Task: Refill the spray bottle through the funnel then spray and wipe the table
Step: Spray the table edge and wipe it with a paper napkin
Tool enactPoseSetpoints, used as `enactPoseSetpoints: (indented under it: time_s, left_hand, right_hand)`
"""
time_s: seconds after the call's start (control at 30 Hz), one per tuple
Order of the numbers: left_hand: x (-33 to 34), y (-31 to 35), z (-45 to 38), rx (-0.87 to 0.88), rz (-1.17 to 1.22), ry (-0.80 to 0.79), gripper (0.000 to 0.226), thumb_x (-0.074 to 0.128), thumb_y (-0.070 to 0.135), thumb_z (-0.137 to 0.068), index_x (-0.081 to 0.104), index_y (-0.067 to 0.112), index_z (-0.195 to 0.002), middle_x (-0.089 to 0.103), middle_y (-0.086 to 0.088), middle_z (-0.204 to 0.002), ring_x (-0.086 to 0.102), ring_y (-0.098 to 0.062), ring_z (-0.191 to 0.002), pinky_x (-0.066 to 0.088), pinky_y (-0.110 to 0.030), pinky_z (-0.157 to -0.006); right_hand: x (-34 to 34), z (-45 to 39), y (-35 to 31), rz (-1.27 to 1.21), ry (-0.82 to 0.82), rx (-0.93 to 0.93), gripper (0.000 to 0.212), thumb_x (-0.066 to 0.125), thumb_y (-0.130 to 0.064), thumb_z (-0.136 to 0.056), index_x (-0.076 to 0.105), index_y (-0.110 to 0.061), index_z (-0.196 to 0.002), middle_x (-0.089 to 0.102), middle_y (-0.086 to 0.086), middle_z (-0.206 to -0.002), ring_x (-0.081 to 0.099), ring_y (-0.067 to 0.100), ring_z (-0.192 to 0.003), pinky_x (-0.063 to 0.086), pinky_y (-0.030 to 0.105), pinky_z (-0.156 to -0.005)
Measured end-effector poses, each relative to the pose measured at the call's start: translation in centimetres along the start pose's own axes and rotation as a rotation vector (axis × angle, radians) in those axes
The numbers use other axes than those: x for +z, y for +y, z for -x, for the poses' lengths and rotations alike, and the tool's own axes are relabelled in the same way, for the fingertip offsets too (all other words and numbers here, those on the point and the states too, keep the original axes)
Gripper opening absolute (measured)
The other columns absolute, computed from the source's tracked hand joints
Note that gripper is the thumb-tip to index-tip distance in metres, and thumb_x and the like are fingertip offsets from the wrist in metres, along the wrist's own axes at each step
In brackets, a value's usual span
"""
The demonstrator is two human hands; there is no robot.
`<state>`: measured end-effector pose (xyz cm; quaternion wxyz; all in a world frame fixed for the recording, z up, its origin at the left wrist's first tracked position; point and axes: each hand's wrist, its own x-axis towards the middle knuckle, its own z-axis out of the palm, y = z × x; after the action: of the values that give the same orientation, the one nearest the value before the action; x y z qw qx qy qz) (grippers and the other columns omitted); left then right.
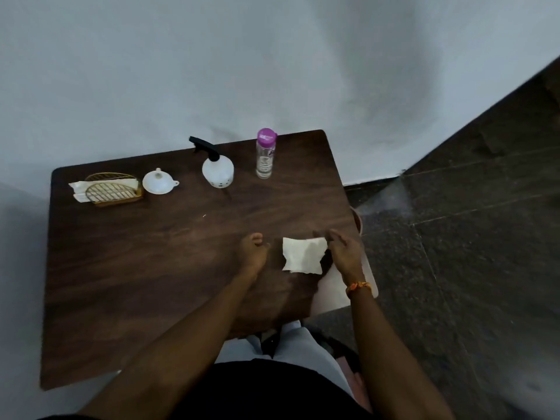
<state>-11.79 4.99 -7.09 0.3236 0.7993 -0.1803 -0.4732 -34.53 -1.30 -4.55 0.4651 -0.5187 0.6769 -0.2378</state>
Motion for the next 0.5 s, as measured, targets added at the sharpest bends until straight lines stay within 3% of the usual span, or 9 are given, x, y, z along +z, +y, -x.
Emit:
enactPoseSetpoints:
  time_s: [0.1,0.17,0.23,0.33,0.43,0.5]
  left_hand:
    - [2.1,-1.0,2.2,0.337,-0.219,0.174,0.034,0.067,0.000,-0.092,0.072,0.006,-0.125,0.074,-0.011,-0.124,0.068,-0.030,-0.115,0.047,-0.031,-0.101]
    - [3.8,-1.6,3.5,0.583,-0.296,0.059,0.035,0.062,0.004,-0.097,0.070,0.010,-0.130,0.070,-0.008,-0.133,0.065,-0.026,-0.123,0.047,-0.030,-0.106]
    - [5.7,-2.3,4.6,0.723,-0.441,-0.180,0.042,0.053,0.009,-0.103,0.061,0.011,-0.144,0.059,-0.008,-0.151,0.054,-0.022,-0.139,0.041,-0.035,-0.119]
    - [8.4,-2.8,4.5,0.711,-0.594,-0.387,0.051,0.046,0.013,-0.107,0.044,0.011,-0.158,0.039,-0.008,-0.167,0.032,-0.023,-0.156,0.024,-0.039,-0.130]
    - [9.4,-4.3,2.6,0.676,-0.895,-0.409,0.066,0.044,0.023,-0.107,0.020,0.006,-0.166,0.017,-0.011,-0.175,0.012,-0.024,-0.163,0.004,-0.038,-0.132]
    - [9.0,-5.6,2.0,0.747,-1.125,-0.385,0.079,0.042,0.042,-0.103,0.012,0.006,-0.167,0.008,-0.010,-0.176,0.007,-0.026,-0.164,0.002,-0.045,-0.133]
  right_hand:
    - [-0.5,1.1,2.1,0.065,0.147,-0.131,0.043,0.050,-0.026,-0.086,0.076,-0.010,-0.116,0.075,0.008,-0.118,0.066,0.021,-0.111,0.053,0.042,-0.103]
    - [0.5,1.4,3.3,0.119,0.094,-0.170,0.039,0.053,-0.024,-0.088,0.075,-0.015,-0.118,0.077,0.007,-0.114,0.069,0.020,-0.107,0.055,0.037,-0.097]
    - [2.0,1.5,4.6,0.249,0.028,-0.200,0.036,0.054,-0.022,-0.090,0.077,-0.011,-0.115,0.076,0.010,-0.121,0.070,0.027,-0.113,0.054,0.039,-0.102]
    - [3.9,1.2,6.6,0.510,0.009,-0.281,0.041,0.046,-0.019,-0.092,0.075,-0.004,-0.116,0.071,0.016,-0.131,0.063,0.036,-0.128,0.050,0.047,-0.109]
    - [4.8,1.6,8.0,0.621,-0.064,-0.383,0.040,0.048,-0.017,-0.093,0.072,-0.006,-0.123,0.068,0.015,-0.136,0.059,0.035,-0.135,0.048,0.049,-0.113]
    - [5.0,2.1,9.1,0.599,-0.162,-0.396,0.051,0.042,-0.020,-0.097,0.060,-0.004,-0.142,0.057,0.016,-0.150,0.048,0.033,-0.146,0.038,0.048,-0.121]
